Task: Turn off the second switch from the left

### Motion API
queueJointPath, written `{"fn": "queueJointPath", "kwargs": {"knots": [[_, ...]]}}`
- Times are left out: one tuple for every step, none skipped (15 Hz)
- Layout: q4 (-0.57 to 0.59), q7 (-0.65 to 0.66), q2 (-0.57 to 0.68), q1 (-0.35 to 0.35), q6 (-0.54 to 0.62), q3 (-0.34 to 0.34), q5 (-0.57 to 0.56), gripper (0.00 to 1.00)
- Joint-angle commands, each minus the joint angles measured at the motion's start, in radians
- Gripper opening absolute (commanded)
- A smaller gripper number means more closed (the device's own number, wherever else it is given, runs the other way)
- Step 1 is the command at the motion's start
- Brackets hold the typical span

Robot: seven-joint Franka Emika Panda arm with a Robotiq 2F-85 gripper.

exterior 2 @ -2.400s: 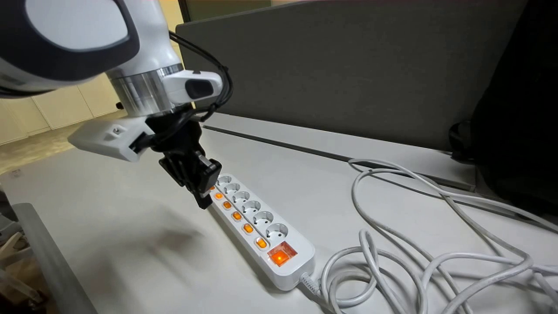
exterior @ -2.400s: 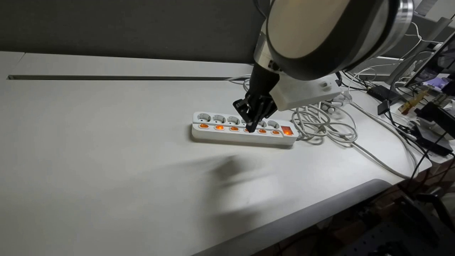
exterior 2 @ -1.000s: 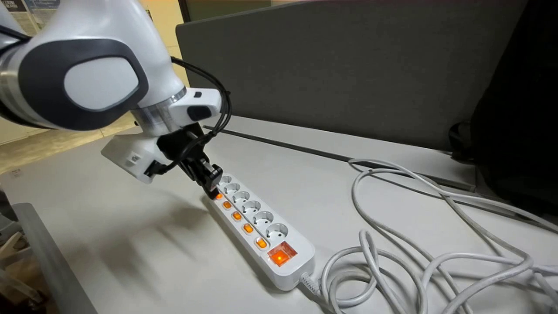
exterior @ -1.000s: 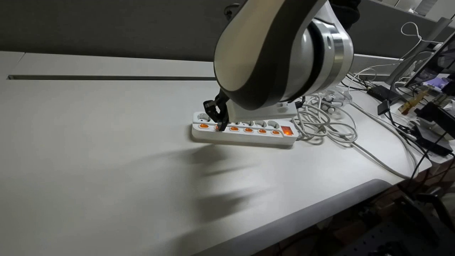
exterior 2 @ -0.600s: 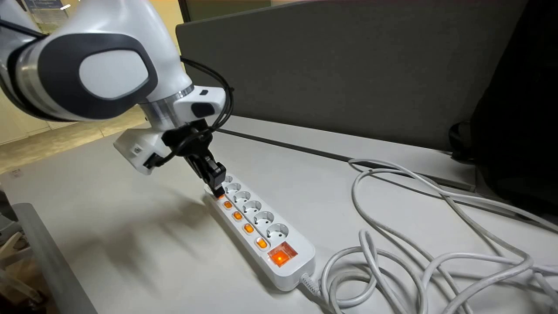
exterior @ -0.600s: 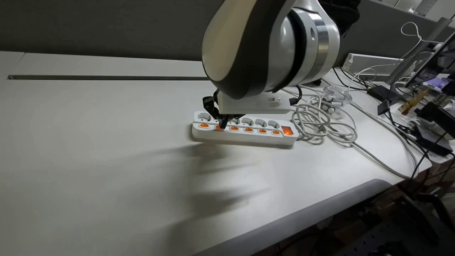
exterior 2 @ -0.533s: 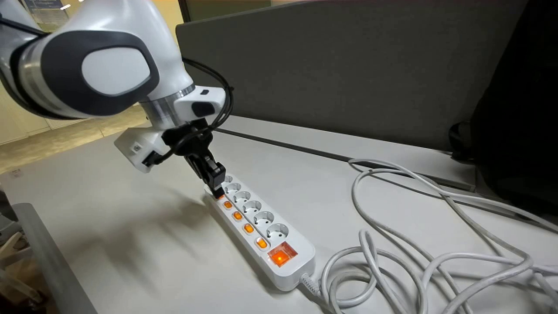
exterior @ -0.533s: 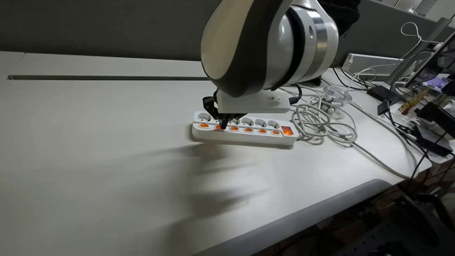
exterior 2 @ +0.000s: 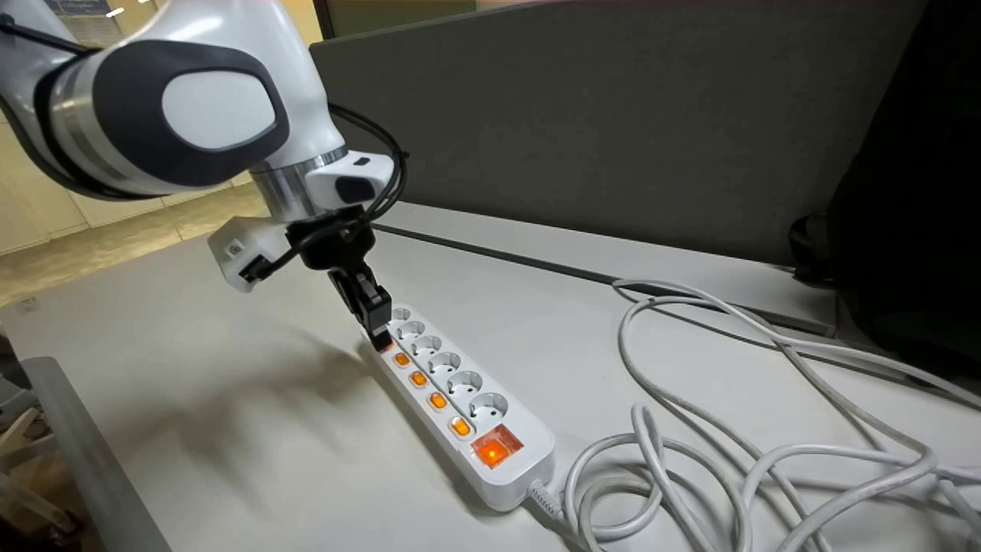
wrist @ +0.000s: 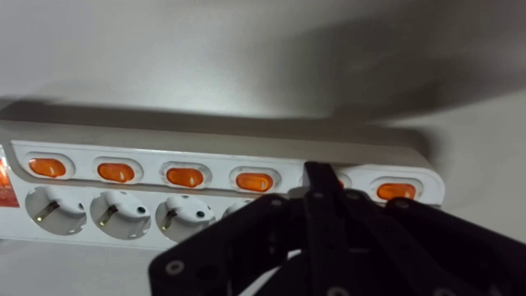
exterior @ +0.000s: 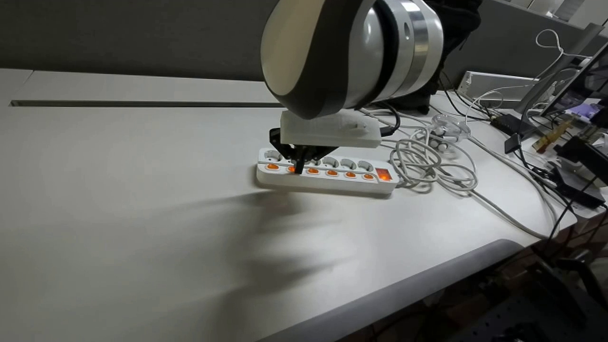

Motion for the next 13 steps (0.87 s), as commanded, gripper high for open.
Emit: {"fn": "queueJointPath", "kwargs": {"knots": [[0.043,0.09,0.039,0.0,-0.018,-0.009,-0.027,0.0],[0.048,0.101,0.045,0.0,-0.021,-0.011,-0.025,0.0],[0.057,0.115,0.054,0.0,-0.029,-0.015,-0.022,0.0],[0.066,0.129,0.061,-0.001,-0.041,-0.016,-0.018,0.0],[0.08,0.146,0.071,-0.006,-0.072,-0.016,-0.011,0.0],[0.096,0.166,0.081,-0.012,-0.108,-0.014,-0.004,0.0],[0.112,0.19,0.086,-0.018,-0.146,-0.013,-0.002,0.0],[0.132,0.213,0.092,-0.029,-0.194,-0.007,0.0,0.0],[0.151,0.242,0.101,-0.036,-0.234,-0.005,-0.007,0.0],[0.168,0.264,0.107,-0.048,-0.28,0.002,-0.011,0.0],[0.182,0.287,0.108,-0.052,-0.321,0.005,-0.024,0.0],[0.194,0.288,0.107,-0.071,-0.352,0.023,-0.022,0.0],[0.204,0.305,0.113,-0.073,-0.377,0.023,-0.035,0.0]]}}
